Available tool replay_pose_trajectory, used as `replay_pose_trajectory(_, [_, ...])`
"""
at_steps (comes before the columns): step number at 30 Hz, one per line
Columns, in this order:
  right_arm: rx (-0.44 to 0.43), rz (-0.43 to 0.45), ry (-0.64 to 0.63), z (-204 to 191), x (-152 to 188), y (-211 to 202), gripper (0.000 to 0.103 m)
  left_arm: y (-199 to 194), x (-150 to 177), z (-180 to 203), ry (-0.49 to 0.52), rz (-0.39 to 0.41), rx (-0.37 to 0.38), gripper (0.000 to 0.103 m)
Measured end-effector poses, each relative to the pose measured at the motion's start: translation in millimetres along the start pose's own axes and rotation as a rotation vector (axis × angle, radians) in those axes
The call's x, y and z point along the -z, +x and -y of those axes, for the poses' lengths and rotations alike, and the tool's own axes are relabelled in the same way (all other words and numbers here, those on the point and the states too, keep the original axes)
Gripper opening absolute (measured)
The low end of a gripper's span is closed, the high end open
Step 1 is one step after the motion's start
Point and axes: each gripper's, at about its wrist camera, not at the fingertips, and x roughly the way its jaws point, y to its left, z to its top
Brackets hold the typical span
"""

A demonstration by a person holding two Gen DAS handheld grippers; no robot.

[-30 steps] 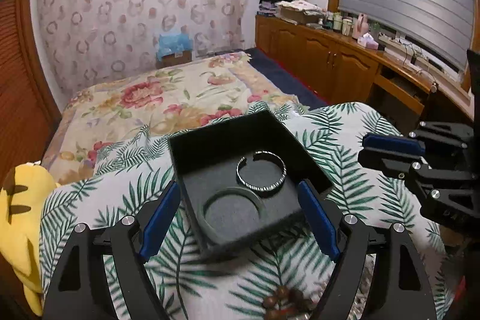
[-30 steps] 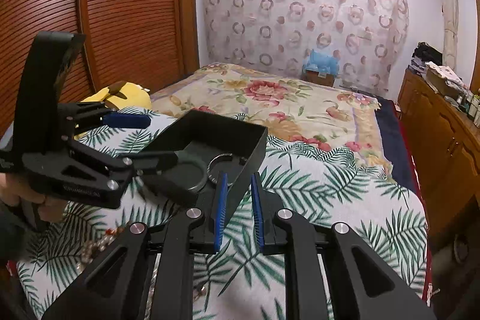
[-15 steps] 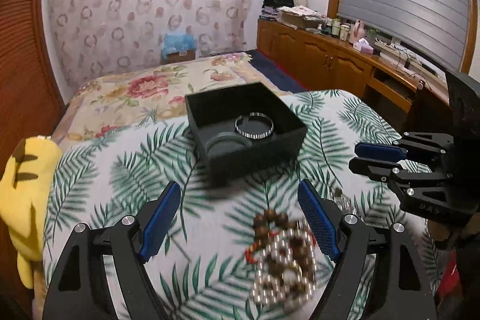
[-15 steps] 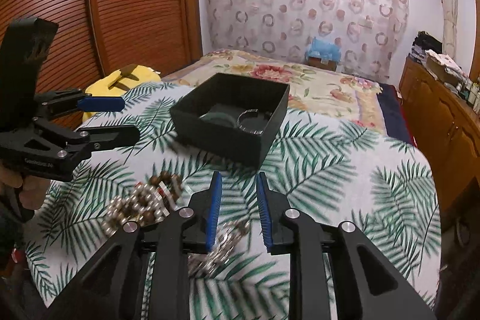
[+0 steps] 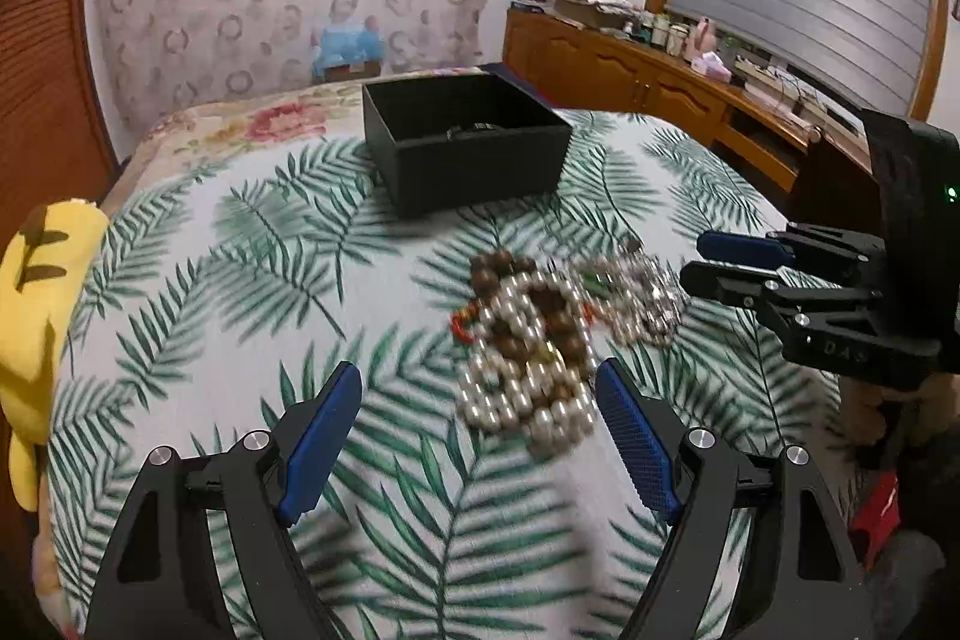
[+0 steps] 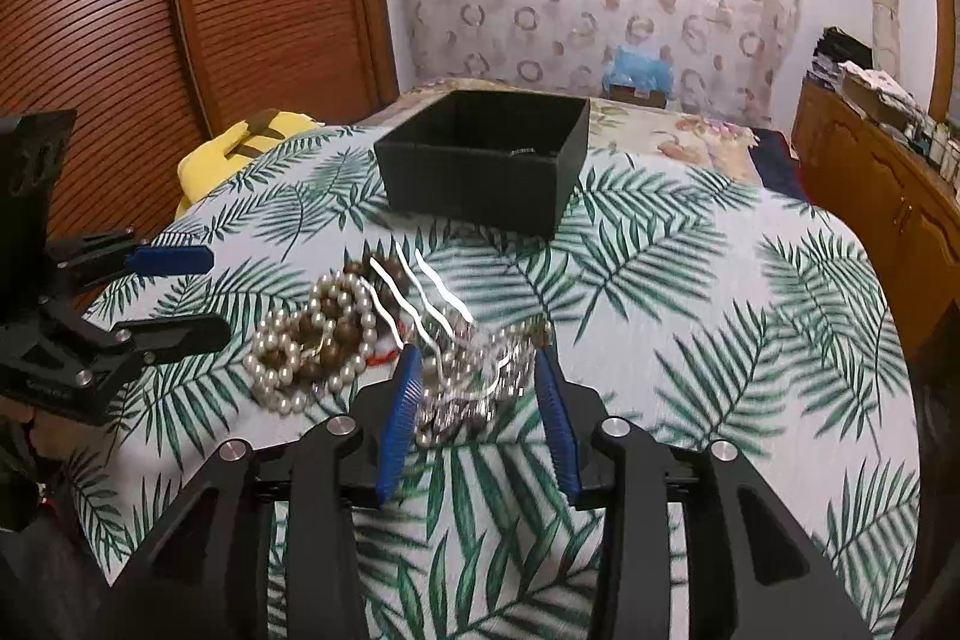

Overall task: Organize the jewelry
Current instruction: 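Move both tools back from the box to the jewelry pile, then grasp and lift the pearl necklace with the left tool while the right tool grasps silver hairpins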

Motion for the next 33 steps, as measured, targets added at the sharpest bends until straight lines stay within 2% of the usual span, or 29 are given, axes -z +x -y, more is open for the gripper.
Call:
replay_pose_trajectory(1, [0.004,-0.002,0.002,-0.2,1.9,0.1,0.044,-0.3,3.2,0.8,-0.001,-0.003,0.004,0.077])
replay_pose_trajectory(6, [0.002,-0.009,0.022,-1.5,16.5,-6.1,0.048,4.9,16.5,10.2,0.012,-0.042,0.033,0.058])
replay_pose_trajectory(12, [-0.007,-0.006,0.03,-3.3,27.2,-13.1,0.049,14.5,20.6,18.4,0.026,-0.073,0.048,0.045])
replay_pose_trajectory(22, [-0.004,-0.012,0.022,-6.5,36.0,-10.9,0.05,25.5,16.9,19.1,0.016,-0.083,0.05,0.041])
replay_pose_trajectory(26, [0.001,-0.017,0.016,-7.6,35.8,-10.4,0.05,26.1,15.1,15.4,-0.004,-0.07,0.063,0.03])
replay_pose_trajectory(29, [0.0,-0.021,0.018,-7.5,36.1,-9.6,0.05,23.1,16.2,12.7,-0.021,-0.054,0.081,0.009])
replay_pose_trajectory(33, [0.0,-0.025,0.021,-6.9,36.4,-8.8,0.05,13.5,16.9,10.6,-0.031,-0.018,0.083,0.007])
